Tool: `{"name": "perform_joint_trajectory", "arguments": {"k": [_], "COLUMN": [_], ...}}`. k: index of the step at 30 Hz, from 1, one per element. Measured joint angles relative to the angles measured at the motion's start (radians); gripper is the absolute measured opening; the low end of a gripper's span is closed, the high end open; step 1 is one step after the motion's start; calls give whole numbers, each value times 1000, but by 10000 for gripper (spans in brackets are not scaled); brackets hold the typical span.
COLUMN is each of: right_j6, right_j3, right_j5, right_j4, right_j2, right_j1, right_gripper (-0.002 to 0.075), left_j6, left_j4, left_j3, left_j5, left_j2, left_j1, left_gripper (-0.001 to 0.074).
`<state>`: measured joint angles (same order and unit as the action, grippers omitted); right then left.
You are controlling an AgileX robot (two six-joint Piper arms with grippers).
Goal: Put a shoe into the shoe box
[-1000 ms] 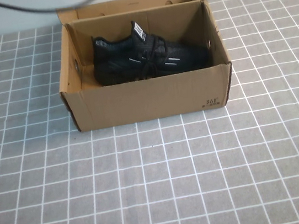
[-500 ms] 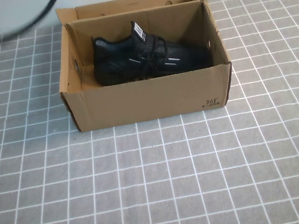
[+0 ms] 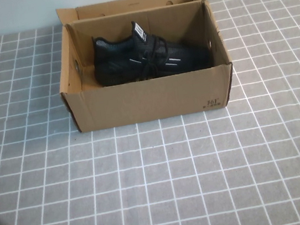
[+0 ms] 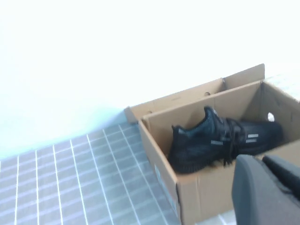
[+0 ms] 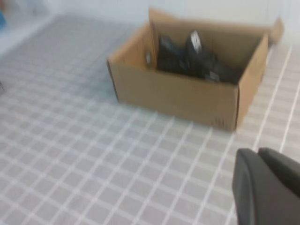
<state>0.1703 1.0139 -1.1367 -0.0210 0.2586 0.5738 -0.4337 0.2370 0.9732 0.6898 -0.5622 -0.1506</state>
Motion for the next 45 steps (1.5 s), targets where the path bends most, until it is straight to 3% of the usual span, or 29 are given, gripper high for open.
{"name": "perform_joint_trajectory", "arguments": {"k": [7,12,24,31,45], "right_j6": [0,0,0,0,0], "right_j3": [-145,-245,-534,-622,-633], "right_j5": [168,287,774,934,944], "right_j4": [2,0,0,0,0], "right_j2": [-97,-113,-113,-113,-113], "right_j1": [0,0,0,0,0], "right_gripper": [-16,-16,-16,-16,-16], "left_j6": [-2,-2,0,2,2], "left_j4": [4,11,15,30,36], "left_j3": [-413,-611,-954,-999,-999], "left_j5": [-156,-278,-432,-400,-385], "left_j2": [340,522,569,569,569], "left_j1": [0,0,0,0,0], "left_gripper": [-1,-1,-1,-1,-1]}}
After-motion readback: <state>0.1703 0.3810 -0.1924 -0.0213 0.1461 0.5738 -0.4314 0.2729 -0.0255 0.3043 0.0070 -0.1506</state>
